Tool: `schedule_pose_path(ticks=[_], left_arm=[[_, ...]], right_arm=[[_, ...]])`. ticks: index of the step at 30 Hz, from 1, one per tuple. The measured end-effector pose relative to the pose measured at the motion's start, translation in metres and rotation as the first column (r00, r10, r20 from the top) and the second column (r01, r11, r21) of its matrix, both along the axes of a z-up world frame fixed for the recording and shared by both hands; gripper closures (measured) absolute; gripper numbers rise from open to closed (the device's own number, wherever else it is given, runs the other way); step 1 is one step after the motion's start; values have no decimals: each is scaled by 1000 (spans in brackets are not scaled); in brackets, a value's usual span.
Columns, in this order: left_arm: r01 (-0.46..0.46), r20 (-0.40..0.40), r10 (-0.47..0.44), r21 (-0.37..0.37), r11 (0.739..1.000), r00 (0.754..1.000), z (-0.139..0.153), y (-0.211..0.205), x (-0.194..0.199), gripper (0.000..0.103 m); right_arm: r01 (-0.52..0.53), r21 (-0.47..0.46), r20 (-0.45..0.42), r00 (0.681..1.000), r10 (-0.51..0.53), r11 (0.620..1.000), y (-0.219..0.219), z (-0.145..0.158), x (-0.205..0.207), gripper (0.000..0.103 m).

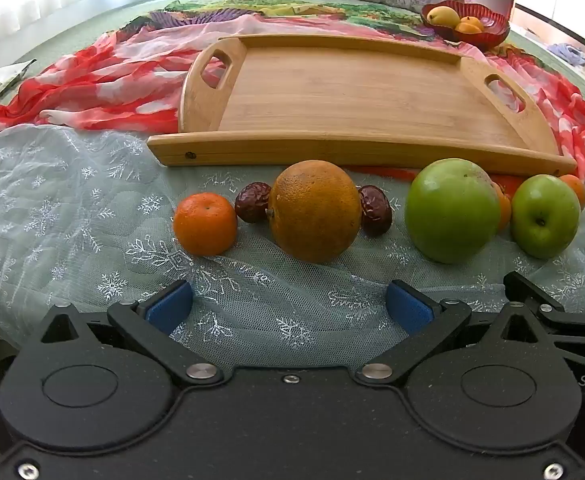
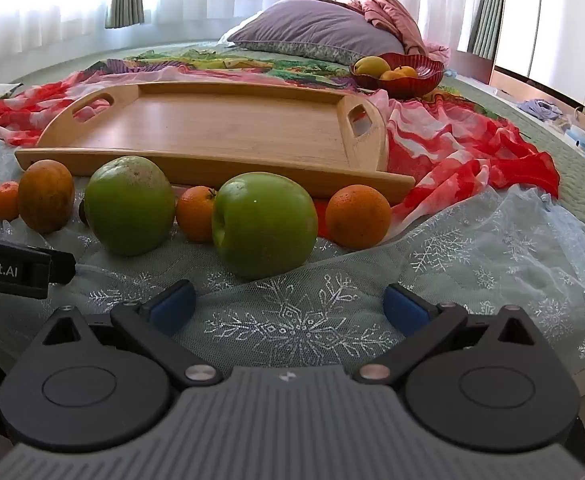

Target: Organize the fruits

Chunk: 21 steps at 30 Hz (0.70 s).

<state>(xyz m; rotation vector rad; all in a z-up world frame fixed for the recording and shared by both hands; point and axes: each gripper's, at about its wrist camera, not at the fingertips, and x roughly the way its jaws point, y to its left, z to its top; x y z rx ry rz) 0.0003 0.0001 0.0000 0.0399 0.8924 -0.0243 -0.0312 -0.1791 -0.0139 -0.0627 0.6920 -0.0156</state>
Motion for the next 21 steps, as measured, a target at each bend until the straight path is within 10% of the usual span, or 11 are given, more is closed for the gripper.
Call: schedule_pose_path(ticks=[21], left_arm=[[0, 5, 0, 5, 1000, 1000, 0, 0, 0, 0]], right_arm=[[1, -6, 0, 1000, -1, 1000, 0, 0, -1, 0]])
